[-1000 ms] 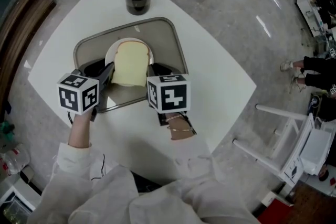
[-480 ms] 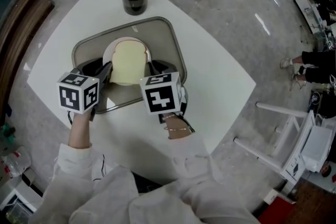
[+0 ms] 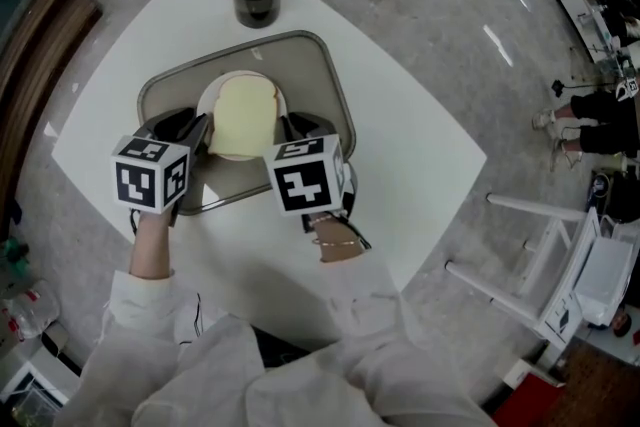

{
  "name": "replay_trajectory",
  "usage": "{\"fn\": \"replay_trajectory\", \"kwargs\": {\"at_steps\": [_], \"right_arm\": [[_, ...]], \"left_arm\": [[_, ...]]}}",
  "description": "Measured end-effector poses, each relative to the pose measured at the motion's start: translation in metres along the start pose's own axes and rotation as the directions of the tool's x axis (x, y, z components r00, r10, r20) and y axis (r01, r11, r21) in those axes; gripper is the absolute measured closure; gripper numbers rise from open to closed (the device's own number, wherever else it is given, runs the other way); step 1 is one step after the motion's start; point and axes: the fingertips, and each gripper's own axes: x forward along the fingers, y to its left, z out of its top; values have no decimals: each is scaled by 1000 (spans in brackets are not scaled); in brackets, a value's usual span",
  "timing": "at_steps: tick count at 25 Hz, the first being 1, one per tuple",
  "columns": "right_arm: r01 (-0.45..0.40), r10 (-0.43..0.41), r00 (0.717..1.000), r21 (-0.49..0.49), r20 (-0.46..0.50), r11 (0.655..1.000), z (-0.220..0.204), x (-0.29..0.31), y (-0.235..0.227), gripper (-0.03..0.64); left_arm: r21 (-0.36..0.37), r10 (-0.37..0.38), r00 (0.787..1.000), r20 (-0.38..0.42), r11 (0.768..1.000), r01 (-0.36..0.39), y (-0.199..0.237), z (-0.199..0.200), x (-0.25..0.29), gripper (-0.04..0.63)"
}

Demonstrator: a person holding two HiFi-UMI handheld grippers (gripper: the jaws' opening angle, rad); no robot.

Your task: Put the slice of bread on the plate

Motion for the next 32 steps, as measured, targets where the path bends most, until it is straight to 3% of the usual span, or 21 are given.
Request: {"fn": "replay_trajectory", "kwargs": {"at_steps": [6, 12, 16, 19, 22, 25, 29, 32], "right_arm": [[49, -48, 997, -19, 63, 999, 3, -4, 1, 572], [79, -75, 975, -9, 210, 997, 19, -37, -5, 572], [52, -54, 956, 13, 288, 999, 19, -66, 0, 572], [12, -19, 944, 24, 329, 1000, 13, -94, 5, 572], [-31, 21, 929, 20, 370, 999, 6, -117, 5, 572], [-86, 66, 903, 28, 424, 996, 0, -146, 5, 572], [-154, 132, 852, 1, 506, 988, -9, -196, 6, 572], [-224, 209, 799, -43, 564, 974, -14, -236, 8, 572]], "left_arm": [[-23, 0, 1000, 25, 1000, 0, 2, -2, -8, 495], [-38, 34, 997, 72, 999, -32, -1, -3, -33, 495], [-54, 13, 994, 111, 999, -7, -19, -3, -53, 495], [-58, -10, 983, 182, 998, 21, -42, 0, -72, 497], [-57, -59, 958, 281, 995, 78, -72, 6, -93, 499], [-64, -104, 918, 383, 988, 139, -105, 12, -118, 501], [-83, -140, 839, 526, 973, 214, -153, 18, -158, 521], [-60, -143, 811, 568, 975, 215, -189, 17, -179, 535]]}}
